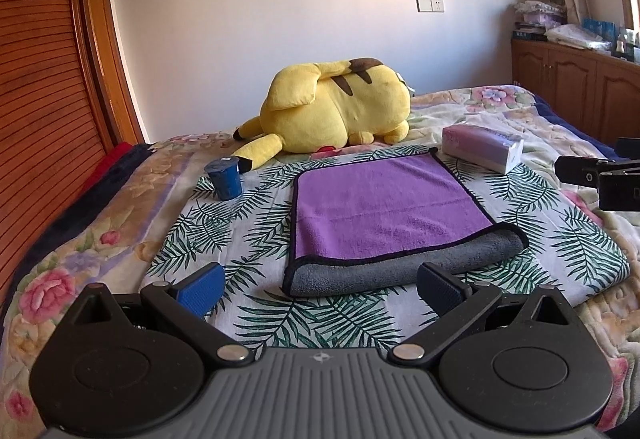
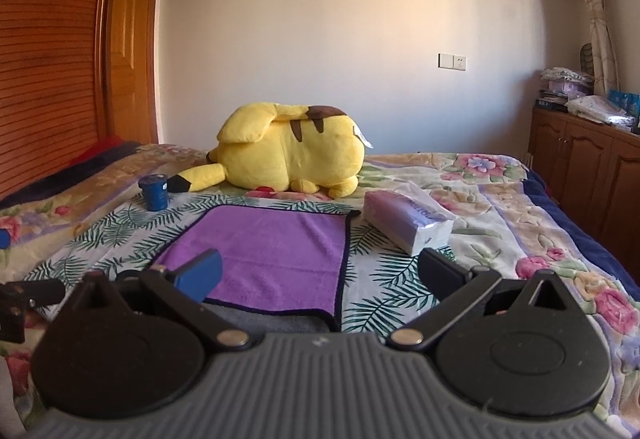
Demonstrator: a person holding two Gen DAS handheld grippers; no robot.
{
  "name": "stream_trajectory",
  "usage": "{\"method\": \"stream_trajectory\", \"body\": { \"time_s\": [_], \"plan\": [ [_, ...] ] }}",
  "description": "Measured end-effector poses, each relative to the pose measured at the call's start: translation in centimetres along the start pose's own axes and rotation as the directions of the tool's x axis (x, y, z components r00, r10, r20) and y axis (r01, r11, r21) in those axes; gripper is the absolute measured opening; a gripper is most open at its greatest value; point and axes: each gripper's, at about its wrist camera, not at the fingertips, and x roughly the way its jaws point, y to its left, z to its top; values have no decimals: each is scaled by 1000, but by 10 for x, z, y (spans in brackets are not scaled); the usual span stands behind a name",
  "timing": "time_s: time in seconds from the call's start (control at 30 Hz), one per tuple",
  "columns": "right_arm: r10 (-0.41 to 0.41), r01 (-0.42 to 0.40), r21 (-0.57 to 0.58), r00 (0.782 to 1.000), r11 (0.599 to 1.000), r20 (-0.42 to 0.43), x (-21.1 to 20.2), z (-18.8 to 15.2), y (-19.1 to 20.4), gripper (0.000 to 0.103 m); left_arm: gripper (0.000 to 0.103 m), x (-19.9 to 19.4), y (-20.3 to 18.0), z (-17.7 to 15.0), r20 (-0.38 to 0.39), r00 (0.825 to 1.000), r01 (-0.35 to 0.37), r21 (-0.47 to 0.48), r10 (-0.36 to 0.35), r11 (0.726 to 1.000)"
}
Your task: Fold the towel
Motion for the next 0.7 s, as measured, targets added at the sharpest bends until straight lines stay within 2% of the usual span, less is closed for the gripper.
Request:
{"method": "stream_trajectory", "body": {
  "time_s": [0.7],
  "plan": [
    [75, -78, -48, 995, 996, -66, 40, 6, -1, 103, 103, 54, 11, 14, -65, 998, 15, 13, -14, 1000]
  ]
}}
